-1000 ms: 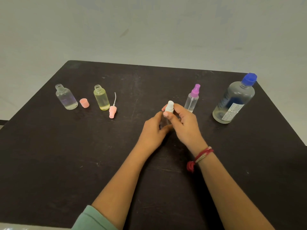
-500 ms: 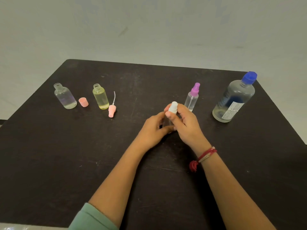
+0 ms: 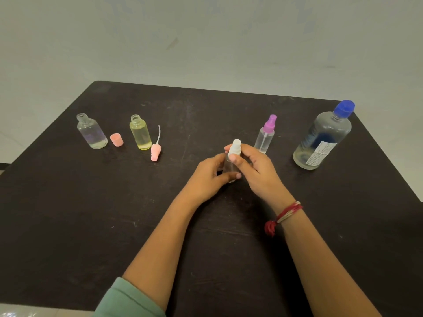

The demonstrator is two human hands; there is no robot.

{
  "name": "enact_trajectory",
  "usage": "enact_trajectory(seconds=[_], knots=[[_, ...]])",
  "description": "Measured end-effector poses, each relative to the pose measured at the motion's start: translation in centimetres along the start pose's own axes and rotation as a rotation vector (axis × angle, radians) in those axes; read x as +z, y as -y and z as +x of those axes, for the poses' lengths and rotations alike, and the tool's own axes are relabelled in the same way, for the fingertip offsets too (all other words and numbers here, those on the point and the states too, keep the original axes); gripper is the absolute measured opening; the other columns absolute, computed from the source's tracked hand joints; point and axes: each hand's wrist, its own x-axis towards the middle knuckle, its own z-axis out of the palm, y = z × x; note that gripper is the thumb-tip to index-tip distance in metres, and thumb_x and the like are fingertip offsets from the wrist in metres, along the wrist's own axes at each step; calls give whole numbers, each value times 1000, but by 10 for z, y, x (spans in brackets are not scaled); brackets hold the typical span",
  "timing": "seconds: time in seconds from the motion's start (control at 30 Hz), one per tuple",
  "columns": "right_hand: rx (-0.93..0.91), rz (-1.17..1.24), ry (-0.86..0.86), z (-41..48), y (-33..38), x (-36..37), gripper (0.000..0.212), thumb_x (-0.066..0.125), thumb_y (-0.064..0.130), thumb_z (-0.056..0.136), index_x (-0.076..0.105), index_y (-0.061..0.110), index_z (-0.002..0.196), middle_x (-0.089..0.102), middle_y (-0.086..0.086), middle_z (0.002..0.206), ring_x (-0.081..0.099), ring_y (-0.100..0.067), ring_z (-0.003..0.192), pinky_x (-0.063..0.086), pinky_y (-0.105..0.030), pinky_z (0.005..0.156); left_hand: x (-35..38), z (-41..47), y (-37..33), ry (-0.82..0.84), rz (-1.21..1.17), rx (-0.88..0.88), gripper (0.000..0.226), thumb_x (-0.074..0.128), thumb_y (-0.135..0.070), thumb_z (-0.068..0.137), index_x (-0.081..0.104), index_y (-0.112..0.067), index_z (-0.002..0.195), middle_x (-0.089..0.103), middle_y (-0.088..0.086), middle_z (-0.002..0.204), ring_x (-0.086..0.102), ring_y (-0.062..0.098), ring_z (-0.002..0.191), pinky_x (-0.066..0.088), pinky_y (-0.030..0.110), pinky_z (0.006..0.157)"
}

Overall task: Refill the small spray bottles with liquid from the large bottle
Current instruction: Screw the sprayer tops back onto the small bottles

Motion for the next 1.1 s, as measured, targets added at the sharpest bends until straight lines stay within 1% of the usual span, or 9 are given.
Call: enact_trajectory(seconds=[0.17,0.27,0.47,0.57,0.7,0.8,0.87,0.97,1.1], knots=[[21,-54,-339,-1,2,24,20,51,27,98,66,13,99,66,0,86,60,-12,82,49,-29,75,25,-5,-6,-260,122,-18,32,59,-14,93,55,-11,124,68,-3,105,63,11,96,49,29,89],[8,-37,-344,-2,1,26,23,50,29,98,64,10,98,65,-5,85,60,-17,82,50,-37,76,24,-6,-5,-253,111,11,33,59,-15,93,55,-13,126,68,-3,105,64,11,96,49,25,88],[-81,-53,-230,-5,0,18,20,50,29,98,62,15,108,66,-3,98,62,-15,92,53,-34,80,8,-3,-4,-109,43,-7,37,64,-19,90,55,-19,125,66,-9,107,62,4,100,49,18,87],[-78,-189,-259,0,-3,21,22,48,37,97,61,21,106,59,10,84,59,-9,81,48,-28,72,7,-3,-3,-121,42,-2,33,63,-16,90,56,-18,122,67,-9,104,63,5,99,50,21,88],[-4,-337,-427,0,-1,37,42,35,51,92,61,20,100,48,16,70,56,-15,76,47,-43,71,20,-7,-2,-266,114,23,28,57,-21,95,54,-15,123,64,-12,89,64,6,82,52,24,76],[-10,-289,-415,-1,-1,39,39,40,50,93,62,21,107,56,15,77,58,-13,78,50,-38,73,18,-6,2,-280,94,4,29,58,-20,95,55,-17,123,64,-14,90,64,5,84,50,23,76],[-4,-192,-345,-2,-2,35,33,51,48,92,60,25,115,63,13,93,61,-8,87,52,-31,77,13,-3,4,-253,68,-3,35,61,-18,92,55,-19,127,68,-10,104,63,5,97,50,21,84],[118,-14,-251,-3,-3,34,35,70,37,84,55,31,115,64,8,110,63,-7,92,51,-18,77,7,-2,3,-218,66,-18,41,63,-13,89,54,-20,129,66,-10,106,62,4,100,47,17,83],[155,-59,-290,8,-8,40,34,74,22,80,56,30,107,64,6,108,65,-8,92,54,-28,81,-1,-2,7,-140,124,-15,65,68,-13,82,42,-24,141,59,-6,130,54,9,120,44,26,100]])
